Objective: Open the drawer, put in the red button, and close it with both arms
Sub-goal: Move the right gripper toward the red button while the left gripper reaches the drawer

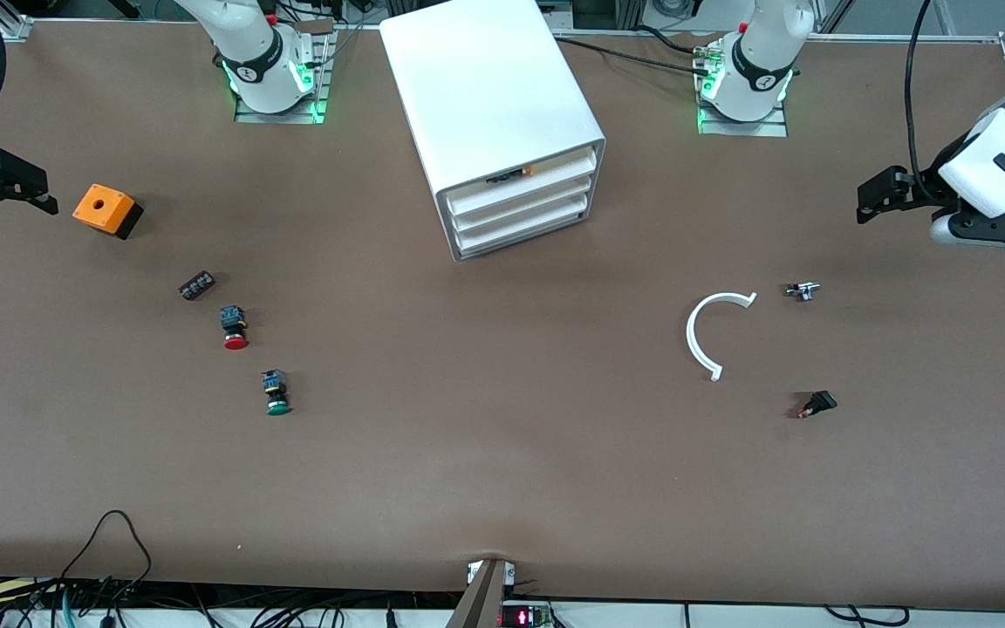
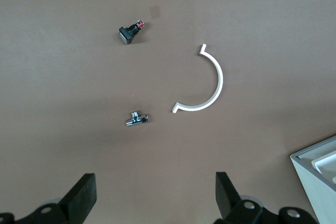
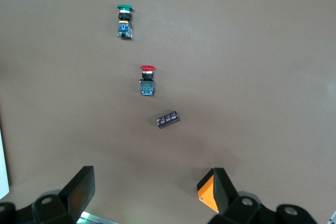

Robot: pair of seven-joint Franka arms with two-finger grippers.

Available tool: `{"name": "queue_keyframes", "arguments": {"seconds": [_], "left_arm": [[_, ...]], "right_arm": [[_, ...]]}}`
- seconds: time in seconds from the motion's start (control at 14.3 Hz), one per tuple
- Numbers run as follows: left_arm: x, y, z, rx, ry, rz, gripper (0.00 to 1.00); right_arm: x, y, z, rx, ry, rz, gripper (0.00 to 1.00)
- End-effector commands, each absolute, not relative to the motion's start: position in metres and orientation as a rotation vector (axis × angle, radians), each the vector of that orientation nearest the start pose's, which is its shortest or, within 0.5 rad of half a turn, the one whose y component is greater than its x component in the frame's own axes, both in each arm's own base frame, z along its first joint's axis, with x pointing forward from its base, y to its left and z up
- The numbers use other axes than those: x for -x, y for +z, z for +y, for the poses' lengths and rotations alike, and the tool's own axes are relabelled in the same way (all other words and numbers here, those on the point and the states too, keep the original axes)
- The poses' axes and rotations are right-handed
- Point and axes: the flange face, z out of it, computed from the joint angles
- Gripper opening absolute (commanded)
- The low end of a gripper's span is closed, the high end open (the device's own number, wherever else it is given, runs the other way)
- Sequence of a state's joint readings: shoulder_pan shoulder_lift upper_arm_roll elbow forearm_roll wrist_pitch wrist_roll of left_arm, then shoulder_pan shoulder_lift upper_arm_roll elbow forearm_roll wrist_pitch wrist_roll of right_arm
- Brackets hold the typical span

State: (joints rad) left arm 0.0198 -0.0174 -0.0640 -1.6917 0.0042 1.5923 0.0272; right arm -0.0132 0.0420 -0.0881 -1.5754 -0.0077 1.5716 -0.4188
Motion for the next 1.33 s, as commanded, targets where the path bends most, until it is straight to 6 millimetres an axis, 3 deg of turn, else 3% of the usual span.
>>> {"name": "queue_keyframes", "arguments": {"seconds": [0.0, 0.63, 0.84, 1.05, 1.26], "left_arm": [[-0.548, 0.583, -0.024, 3.123, 0.134, 0.111, 1.00], [-0.549, 0.583, -0.023, 3.122, 0.134, 0.114, 1.00], [-0.548, 0.582, -0.025, 3.122, 0.151, 0.121, 1.00], [-0.546, 0.581, -0.029, 3.120, 0.294, 0.136, 1.00], [-0.550, 0.575, -0.064, 3.093, 0.489, 0.239, 1.00]], "right_arm": [[-0.565, 0.602, -0.058, 3.091, 0.059, -0.512, 1.00], [-0.566, 0.601, -0.057, 3.071, 0.049, -0.501, 1.00], [-0.569, 0.591, -0.063, 3.069, 0.081, -0.483, 1.00], [-0.581, 0.564, -0.068, 3.065, 0.145, -0.460, 1.00], [-0.593, 0.540, -0.065, 3.060, 0.185, -0.458, 1.00]]}}
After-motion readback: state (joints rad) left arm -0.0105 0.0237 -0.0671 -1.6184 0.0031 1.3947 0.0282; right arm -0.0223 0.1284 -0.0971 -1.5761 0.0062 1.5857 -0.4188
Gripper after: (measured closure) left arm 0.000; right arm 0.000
